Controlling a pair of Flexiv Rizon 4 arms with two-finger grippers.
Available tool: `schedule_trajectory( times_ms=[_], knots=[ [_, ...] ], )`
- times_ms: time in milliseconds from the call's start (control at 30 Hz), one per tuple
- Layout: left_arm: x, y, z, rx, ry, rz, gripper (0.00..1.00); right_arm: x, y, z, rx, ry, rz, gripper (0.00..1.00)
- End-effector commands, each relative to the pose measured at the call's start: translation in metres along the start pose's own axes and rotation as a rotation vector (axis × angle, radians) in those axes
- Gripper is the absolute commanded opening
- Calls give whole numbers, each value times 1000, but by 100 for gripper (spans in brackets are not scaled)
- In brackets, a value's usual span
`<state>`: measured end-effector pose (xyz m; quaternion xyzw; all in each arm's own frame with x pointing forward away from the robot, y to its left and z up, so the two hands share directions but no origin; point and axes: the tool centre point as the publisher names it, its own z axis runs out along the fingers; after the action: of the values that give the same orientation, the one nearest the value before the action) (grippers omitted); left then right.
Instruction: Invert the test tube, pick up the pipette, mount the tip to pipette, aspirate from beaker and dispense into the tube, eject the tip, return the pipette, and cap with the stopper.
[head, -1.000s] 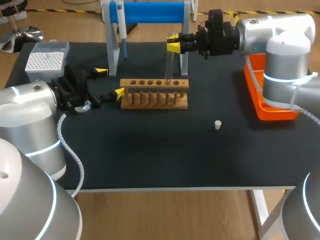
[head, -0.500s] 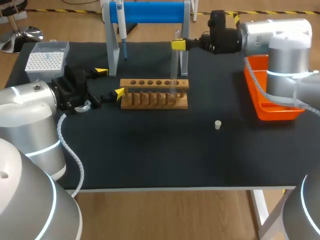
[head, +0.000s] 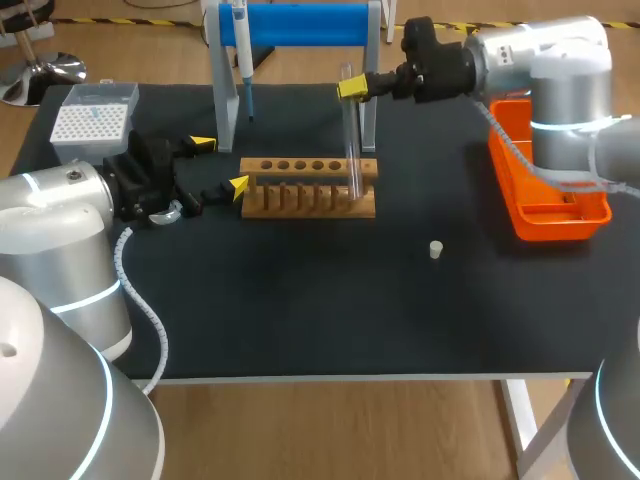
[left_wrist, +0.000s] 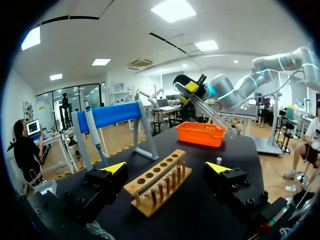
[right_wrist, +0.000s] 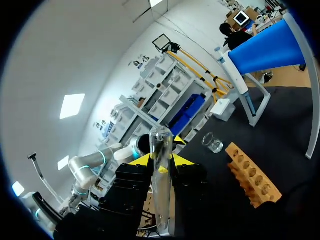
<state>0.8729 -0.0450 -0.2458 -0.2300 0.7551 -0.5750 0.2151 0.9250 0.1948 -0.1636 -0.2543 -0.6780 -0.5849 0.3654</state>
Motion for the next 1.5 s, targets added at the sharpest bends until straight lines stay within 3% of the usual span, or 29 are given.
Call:
schedule_trajectory(
  times_ms=[33, 67, 300, 600, 867, 1233, 1500],
  knots=[
    [2, 1, -1, 2, -5, 2, 100, -1, 2, -1, 9, 5, 0, 0],
    [2, 1, -1, 2, -5, 2, 100, -1, 2, -1, 9, 5, 0, 0],
    [2, 1, -1, 2, -5, 2, 100, -9, -6, 7, 23, 124, 341, 0],
    [2, 1, -1, 2, -5, 2, 100, -3, -7, 3, 17, 185, 499, 0],
    [2, 1, -1, 2, -5, 2, 100, -6, -9, -3, -10, 38, 499, 0],
    [2, 1, -1, 2, -5, 2, 100, -5, -9, -9, -92, 22, 558, 0],
    [2, 1, -1, 2, -5, 2, 100, -4, -13, -8, -63, 38, 568, 0]
  ],
)
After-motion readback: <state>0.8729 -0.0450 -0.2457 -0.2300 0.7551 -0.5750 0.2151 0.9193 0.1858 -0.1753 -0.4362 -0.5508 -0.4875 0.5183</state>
